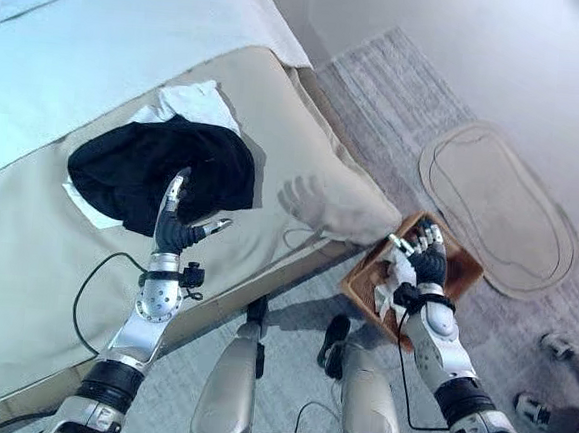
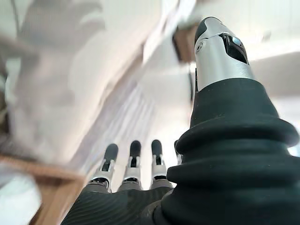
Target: Pick up clothes into the bucket
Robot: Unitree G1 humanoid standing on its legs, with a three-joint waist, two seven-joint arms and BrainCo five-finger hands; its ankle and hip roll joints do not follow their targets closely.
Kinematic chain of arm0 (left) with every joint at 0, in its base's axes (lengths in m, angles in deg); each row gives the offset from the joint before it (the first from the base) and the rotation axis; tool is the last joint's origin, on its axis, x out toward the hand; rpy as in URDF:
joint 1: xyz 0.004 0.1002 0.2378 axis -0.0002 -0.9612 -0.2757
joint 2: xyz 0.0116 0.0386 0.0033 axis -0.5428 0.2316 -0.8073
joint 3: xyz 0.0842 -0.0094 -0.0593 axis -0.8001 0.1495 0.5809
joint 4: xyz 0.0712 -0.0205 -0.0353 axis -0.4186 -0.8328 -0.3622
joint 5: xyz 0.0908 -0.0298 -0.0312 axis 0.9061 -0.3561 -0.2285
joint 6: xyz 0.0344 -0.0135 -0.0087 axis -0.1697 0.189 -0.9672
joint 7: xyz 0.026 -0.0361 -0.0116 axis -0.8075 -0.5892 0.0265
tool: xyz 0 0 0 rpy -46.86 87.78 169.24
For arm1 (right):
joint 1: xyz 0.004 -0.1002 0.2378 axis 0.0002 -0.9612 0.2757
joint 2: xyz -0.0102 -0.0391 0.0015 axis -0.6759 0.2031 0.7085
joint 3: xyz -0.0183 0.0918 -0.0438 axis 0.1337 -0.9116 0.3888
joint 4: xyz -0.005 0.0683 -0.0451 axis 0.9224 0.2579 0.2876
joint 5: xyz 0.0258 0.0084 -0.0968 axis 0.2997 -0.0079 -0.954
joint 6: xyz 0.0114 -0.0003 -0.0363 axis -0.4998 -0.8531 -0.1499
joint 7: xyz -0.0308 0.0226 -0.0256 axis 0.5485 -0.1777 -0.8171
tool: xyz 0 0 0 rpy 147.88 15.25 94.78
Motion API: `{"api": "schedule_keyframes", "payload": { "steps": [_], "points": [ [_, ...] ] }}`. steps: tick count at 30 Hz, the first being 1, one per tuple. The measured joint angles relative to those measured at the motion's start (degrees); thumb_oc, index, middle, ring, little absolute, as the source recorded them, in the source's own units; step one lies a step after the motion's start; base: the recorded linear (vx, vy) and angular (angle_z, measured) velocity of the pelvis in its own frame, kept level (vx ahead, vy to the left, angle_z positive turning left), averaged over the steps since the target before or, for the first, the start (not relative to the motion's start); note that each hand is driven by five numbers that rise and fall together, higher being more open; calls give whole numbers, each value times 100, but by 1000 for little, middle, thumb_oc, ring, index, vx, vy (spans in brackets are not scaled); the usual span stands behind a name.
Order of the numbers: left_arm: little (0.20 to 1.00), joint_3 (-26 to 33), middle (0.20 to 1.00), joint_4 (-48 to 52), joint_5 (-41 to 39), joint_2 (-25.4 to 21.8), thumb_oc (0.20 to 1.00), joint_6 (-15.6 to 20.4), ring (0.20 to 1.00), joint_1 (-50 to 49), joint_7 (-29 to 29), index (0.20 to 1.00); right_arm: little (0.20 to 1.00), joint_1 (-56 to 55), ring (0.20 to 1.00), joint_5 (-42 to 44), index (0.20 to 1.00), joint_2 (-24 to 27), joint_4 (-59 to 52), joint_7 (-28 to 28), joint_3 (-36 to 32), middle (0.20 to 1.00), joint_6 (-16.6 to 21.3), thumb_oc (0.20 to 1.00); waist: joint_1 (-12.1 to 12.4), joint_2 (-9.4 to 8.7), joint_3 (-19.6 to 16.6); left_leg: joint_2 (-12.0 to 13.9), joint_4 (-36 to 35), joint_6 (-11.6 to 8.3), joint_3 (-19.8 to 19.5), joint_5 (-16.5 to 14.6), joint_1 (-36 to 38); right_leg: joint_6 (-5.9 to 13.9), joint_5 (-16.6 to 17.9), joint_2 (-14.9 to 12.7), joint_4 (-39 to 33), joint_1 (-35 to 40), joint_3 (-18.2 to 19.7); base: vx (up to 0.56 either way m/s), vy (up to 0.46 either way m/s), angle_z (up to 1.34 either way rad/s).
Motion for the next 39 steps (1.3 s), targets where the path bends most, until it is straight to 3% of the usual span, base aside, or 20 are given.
{"api": "schedule_keyframes", "payload": {
  "steps": [2,5,8,16,20,24,27,35,39],
  "points": [
    [1000,43,1000,-174,169,-45,1000,-44,1000,-21,65,1000,1000,-90,1000,-22,1000,-71,26,145,99,1000,-22,1000,110,-46,-184,-1,-65,11,-12,35,59,43,34,32,-154,129,-58,87,35,13],
    [1000,55,1000,-434,396,-56,1000,-163,1000,-9,97,1000,1000,-124,1000,-90,1000,-199,80,343,267,1000,-119,1000,113,-60,-221,-44,-134,12,-106,54,320,117,109,50,-452,554,-194,85,44,16],
    [1000,86,1000,-706,555,-71,1000,-207,1000,-37,153,1000,1000,-218,1000,-146,1000,-221,170,500,462,1000,-180,1000,128,-104,-518,-58,-238,9,-101,52,385,166,168,73,-701,658,-209,52,51,1],
    [1000,135,1000,-1653,1441,-293,1000,-510,1000,485,820,1000,1000,-181,1000,-363,1000,-105,299,702,849,1000,-233,1000,73,-220,-527,-33,9,-38,-69,16,94,178,233,114,-679,444,-174,-66,48,-4],
    [1000,27,1000,-2042,1453,-640,1000,-692,1000,959,1128,1000,1000,0,1000,-410,1000,-101,306,703,919,1000,-253,1000,27,-404,-242,27,293,-61,33,-1,-331,158,239,126,-379,-19,-40,-103,41,-13],
    [1000,-74,1000,-2433,1645,-1040,1000,-817,1000,1790,1445,1000,1000,296,1000,-422,1000,172,90,666,1011,1000,-211,1000,-92,-494,549,24,1009,-139,49,-153,-1039,80,182,15,245,-667,68,-117,41,-5],
    [1000,-84,1000,-2475,1670,-1212,1000,-881,1000,2186,1582,1000,1000,397,1000,-470,1000,234,-9,637,1054,1000,-215,1000,-207,-565,1023,-8,1375,-80,42,-257,-1509,-4,123,-94,679,-1168,155,-93,58,-1],
    [1000,-126,1000,-2718,1673,-1548,1000,-1182,1000,2579,1969,1000,1000,286,1000,-462,1000,349,-233,575,1019,1000,-191,1000,-440,-603,1162,-18,2088,57,169,-472,-2358,-26,-1,-187,1287,-2058,415,-15,41,-10],
    [1000,-166,1000,-2831,1694,-1932,1000,-1347,1000,2859,2112,1000,1000,249,1000,-399,1000,393,-597,541,1000,1000,-118,1000,-557,-629,1165,-3,2179,57,166,-471,-2663,-20,2,-187,1374,-2349,425,-5,3,-1]
  ]
}}
